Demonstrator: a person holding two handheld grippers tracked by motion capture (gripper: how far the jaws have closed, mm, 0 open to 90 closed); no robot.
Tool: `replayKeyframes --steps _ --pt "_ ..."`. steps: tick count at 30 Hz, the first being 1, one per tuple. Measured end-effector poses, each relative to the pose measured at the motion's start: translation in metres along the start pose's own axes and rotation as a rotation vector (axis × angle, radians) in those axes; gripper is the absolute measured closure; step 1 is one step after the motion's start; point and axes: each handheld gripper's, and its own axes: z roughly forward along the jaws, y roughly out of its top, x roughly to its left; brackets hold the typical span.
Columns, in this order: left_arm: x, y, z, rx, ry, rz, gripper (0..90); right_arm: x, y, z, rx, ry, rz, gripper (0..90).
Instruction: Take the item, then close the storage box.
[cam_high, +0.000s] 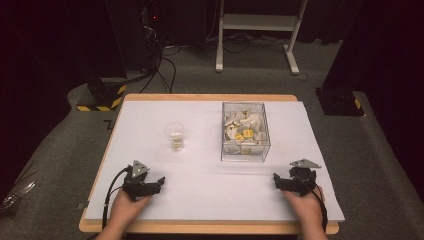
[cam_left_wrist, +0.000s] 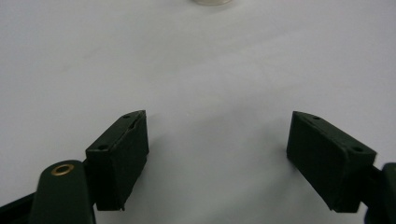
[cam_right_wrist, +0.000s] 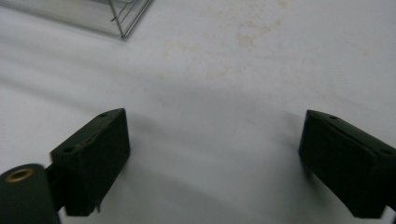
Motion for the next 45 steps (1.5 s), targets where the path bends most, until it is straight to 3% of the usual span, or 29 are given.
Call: replayKeyframes --steps 2,11,13,16,25,45 --pt "0.0003 0.0001 0.0 0.002 -0.001 0.003 21.0 0.0018 0.0039 0.0072 -0.003 -0.009 -0.003 7.4" --pt "0.001 0.0003 -0.0001 0.005 -0.008 0.002 20.5 0.0018 0.0022 0.0055 -0.019 -0.013 0.006 9.9" --pt "0.001 0.0002 -0.0001 0.005 -0.009 0.003 20.4 0.0051 0.0018 0.0044 -0.026 -0.042 -0.002 9.2" --pt "0.0 -0.0001 -0.0002 0.003 -0.003 0.006 20.4 0.0106 0.0009 0.0033 -0.043 -0.085 -0.053 9.3" --pt "0.0003 0.0001 0.0 0.004 -0.006 0.002 20.2 0.0023 0.0022 0.0055 -0.021 -0.015 0.003 11.5" --pt "0.0003 0.0001 0.0001 0.003 -0.006 0.001 20.2 0.0034 0.0016 0.0049 -0.027 -0.019 -0.005 12.4"
